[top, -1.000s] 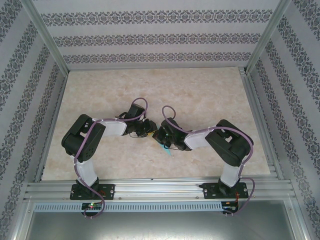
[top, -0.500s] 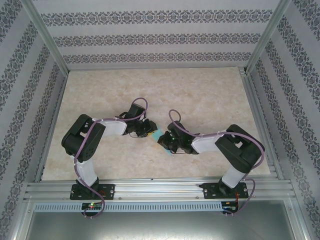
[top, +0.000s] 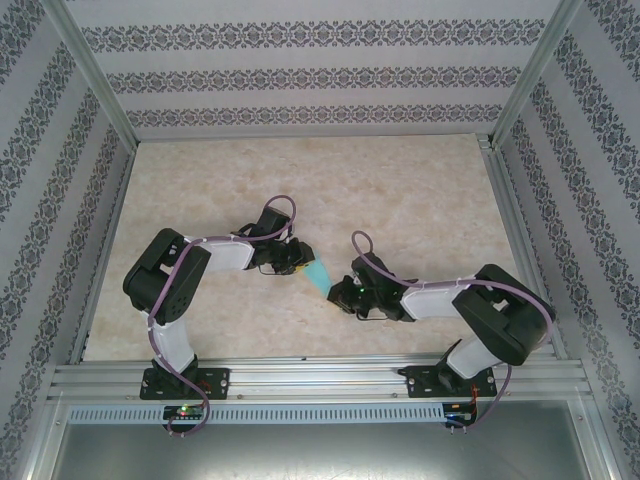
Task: Fold a paper plane with a square sheet of paper (pick it up from the middle)
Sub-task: Fold the wing for the fifth time at the center of the table, then move a paper plane to the center of the table.
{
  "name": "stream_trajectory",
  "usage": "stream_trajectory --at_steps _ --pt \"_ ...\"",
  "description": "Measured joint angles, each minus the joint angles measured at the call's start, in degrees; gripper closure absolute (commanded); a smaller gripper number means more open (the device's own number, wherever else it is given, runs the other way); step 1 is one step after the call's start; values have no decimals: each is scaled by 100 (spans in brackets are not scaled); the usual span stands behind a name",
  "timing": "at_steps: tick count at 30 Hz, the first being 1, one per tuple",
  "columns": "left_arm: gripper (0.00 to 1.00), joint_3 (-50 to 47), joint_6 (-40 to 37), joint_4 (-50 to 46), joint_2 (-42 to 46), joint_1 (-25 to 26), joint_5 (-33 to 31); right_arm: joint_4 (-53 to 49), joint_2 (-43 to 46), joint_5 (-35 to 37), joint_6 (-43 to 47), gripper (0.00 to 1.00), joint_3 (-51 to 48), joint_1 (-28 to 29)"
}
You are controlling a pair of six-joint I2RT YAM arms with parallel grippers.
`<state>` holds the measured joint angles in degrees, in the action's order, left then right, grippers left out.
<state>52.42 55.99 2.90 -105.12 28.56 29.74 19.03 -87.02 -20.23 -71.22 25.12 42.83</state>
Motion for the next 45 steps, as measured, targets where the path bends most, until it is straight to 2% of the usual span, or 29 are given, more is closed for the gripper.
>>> stream_trajectory --at_steps 14,18,23,26,31,39,45 --pt "71 11 -24 -35 0 0 4 393 568 -391 94 87 -774 -262" --pt "70 11 -39 -35 0 0 4 151 887 -494 155 86 -925 -413" --pt "70 42 -142 -76 0 0 7 -741 1517 -426 531 81 -933 -680" --pt "69 114 -326 -210 -4 0 -2 -1128 1799 -367 761 78 -831 -905" --pt "67 424 -772 -625 -90 72 -118 -1204 1860 -254 890 76 -678 -1040" --pt "64 1665 -1886 -1698 -603 293 -393 -1185 1606 -122 997 73 -326 -1047" --pt "59 2341 -2387 -2577 -664 535 -1132 -1180 1497 -13 1029 70 -286 -1045"
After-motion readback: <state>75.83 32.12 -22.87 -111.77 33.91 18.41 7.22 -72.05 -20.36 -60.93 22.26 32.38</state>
